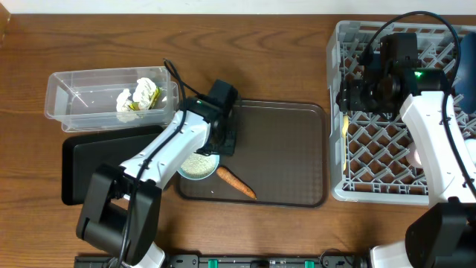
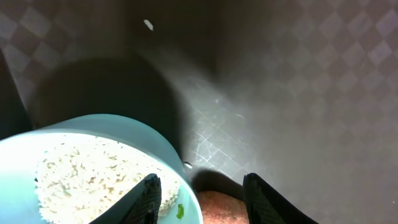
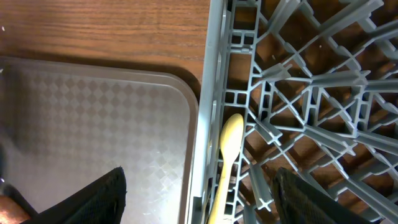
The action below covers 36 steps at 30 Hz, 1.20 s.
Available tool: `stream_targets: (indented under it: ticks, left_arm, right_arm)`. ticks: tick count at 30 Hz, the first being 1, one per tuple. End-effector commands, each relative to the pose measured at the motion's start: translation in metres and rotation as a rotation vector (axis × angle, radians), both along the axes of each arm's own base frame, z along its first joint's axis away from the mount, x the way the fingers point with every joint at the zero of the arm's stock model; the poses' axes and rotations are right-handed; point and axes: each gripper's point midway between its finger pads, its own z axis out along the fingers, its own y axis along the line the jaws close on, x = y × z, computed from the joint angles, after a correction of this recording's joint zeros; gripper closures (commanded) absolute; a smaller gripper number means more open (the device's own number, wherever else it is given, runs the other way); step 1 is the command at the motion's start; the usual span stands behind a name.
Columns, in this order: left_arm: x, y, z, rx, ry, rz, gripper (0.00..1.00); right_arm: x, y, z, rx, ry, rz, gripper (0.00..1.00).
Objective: Sort waste into correct bins and load items into the dishwasher rack
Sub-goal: 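Reach the left gripper to the light-blue rice bowl and grasp its rim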
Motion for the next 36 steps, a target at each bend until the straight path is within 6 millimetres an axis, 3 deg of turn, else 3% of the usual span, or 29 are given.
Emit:
stream_targets:
  ticks: [1, 11, 15, 17, 28, 33, 36]
  left_arm:
    - [0.002, -0.001, -0.006, 0.005, 0.017, 0.012, 0.54]
    - [0.0, 0.0, -0.02, 0.024, 0.053, 0.012, 0.56]
    - [0.002, -0.001, -0.02, 0.019, 0.044, 0.013, 0.76]
    - [0.003, -0.001, -0.02, 0.017, 0.041, 0.013, 0.79]
    - [0.019, 0.017, -0.019, 0.127, -0.041, 0.027, 0.81]
    - [0.022, 0.016, -0.019, 0.12, -0.055, 0.028, 0.94]
    - [0.022, 0.016, -0.019, 0.121, -0.055, 0.028, 0.94]
  right_arm:
    - [0.002, 0.005, 0.007, 0.004, -0.023, 0.023, 0.25]
    - [0.002, 0.005, 0.007, 0.004, -0.022, 0.023, 0.25]
    - [0.002, 0.005, 0.007, 0.004, -0.022, 0.023, 0.25]
    - [0.002, 0.005, 0.007, 0.004, -0.022, 0.023, 0.25]
    - [0.001, 0.005, 0.007, 0.003, -0.019, 0.023, 0.24]
    - [0.001, 0.005, 0.007, 0.004, -0.019, 0.023, 0.24]
    - [0.001, 0.005, 0.006, 0.003, -0.016, 0.023, 0.24]
